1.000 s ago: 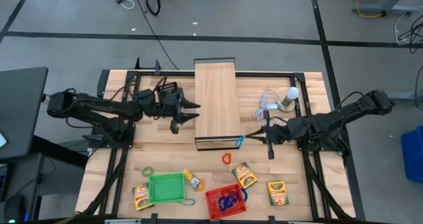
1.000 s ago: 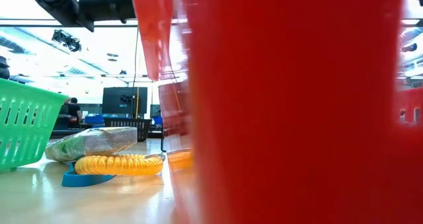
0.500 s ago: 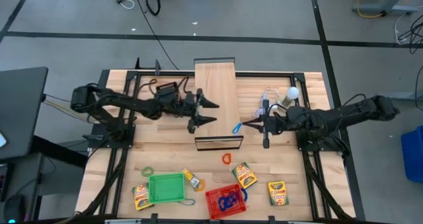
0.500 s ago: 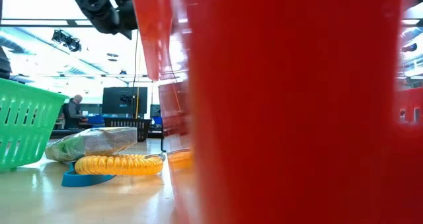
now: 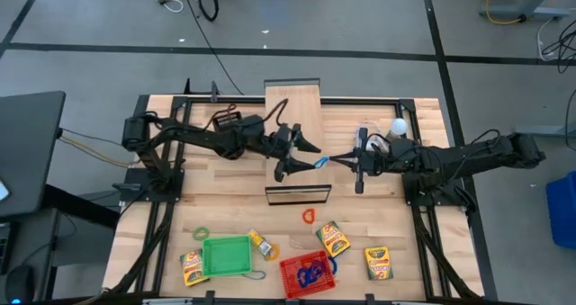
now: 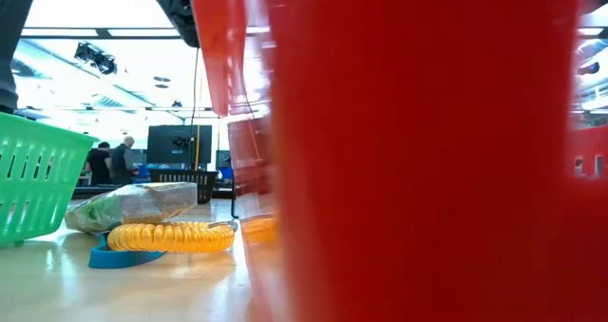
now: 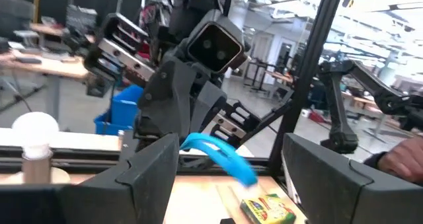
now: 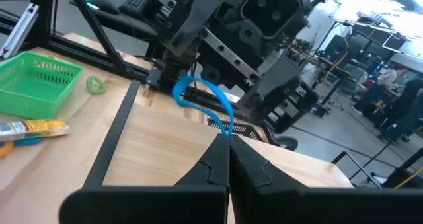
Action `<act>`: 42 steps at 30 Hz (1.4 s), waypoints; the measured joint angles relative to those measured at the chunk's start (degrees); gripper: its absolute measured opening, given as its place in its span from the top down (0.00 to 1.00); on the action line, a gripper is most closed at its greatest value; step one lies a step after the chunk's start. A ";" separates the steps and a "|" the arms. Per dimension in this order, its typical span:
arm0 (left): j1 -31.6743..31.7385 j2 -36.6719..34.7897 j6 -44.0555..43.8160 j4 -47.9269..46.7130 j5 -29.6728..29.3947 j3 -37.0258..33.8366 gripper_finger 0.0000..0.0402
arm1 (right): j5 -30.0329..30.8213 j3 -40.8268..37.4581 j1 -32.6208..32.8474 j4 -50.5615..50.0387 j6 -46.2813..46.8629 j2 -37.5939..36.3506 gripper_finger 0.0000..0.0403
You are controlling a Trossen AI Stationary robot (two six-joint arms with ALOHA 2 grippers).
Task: Pick & Place Office Desk Supplies
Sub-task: Put the blue rubber band into the black basket
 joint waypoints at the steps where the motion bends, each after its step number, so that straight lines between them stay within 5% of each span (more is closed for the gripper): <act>1: 0.00 0.49 -0.74 -1.21 0.60 0.84 0.30 | 0.00 0.00 0.00 -0.15 -0.10 0.00 1.00; 18: 0.00 4.07 -1.79 -12.62 3.75 7.39 0.35 | 0.02 0.02 -0.53 -0.29 -0.87 0.00 1.00; 24: 0.00 4.07 -1.09 -12.80 3.30 7.39 0.53 | 0.02 0.02 -0.52 -0.06 -0.92 0.00 1.00; 32: 0.00 4.07 3.42 -12.76 2.76 7.39 0.95 | -0.15 0.02 -0.52 -0.05 -0.92 0.00 1.00; 42: 0.00 4.07 6.53 -12.74 4.75 7.39 0.99 | -0.26 0.02 -0.48 0.10 0.06 0.00 0.91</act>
